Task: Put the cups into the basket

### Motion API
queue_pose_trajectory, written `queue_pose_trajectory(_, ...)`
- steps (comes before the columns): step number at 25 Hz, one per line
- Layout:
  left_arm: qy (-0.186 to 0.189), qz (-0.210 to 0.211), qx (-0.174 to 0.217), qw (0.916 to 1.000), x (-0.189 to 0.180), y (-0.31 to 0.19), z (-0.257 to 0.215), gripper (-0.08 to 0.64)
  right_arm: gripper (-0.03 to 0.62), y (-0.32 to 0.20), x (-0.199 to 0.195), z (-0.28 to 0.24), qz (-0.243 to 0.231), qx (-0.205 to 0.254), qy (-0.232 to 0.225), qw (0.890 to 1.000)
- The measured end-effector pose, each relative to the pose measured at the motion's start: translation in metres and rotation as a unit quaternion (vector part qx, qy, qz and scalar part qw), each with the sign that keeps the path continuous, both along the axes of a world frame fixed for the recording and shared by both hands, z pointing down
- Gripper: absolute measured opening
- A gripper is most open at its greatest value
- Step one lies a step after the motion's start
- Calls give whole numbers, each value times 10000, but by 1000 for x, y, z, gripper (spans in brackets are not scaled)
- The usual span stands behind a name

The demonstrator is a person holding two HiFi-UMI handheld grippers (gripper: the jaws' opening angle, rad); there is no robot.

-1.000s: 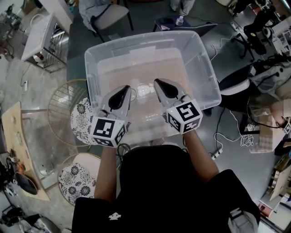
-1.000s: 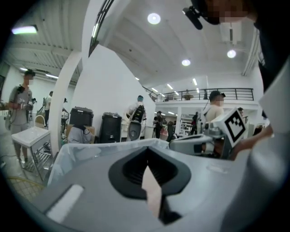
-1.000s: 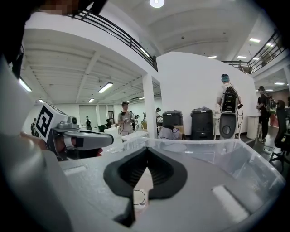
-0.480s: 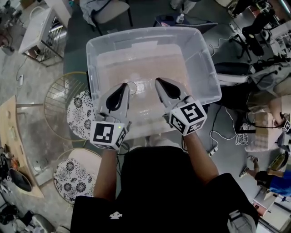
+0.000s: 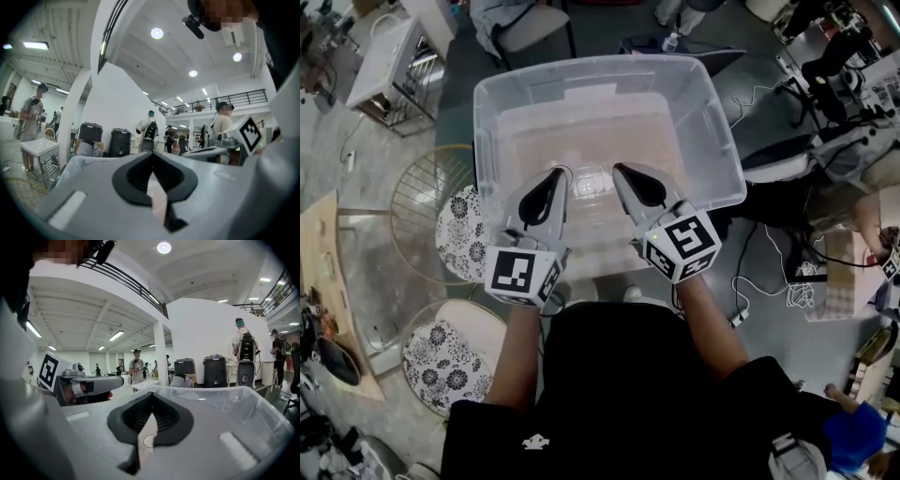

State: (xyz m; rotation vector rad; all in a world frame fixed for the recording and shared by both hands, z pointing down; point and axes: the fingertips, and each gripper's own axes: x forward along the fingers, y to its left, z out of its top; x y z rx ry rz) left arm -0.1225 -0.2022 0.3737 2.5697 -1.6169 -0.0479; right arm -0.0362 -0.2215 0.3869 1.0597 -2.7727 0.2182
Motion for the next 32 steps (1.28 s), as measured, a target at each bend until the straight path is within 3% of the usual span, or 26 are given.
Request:
queue_pose_trajectory(14, -300, -345, 103, 9989, 82, 51, -14, 8, 0, 53, 66, -17, -625, 284, -190, 9975)
queue_pose_trajectory(32, -405, -941, 233, 9945, 128, 125, -24, 8, 0, 118, 110, -27, -1158, 429, -371, 9917)
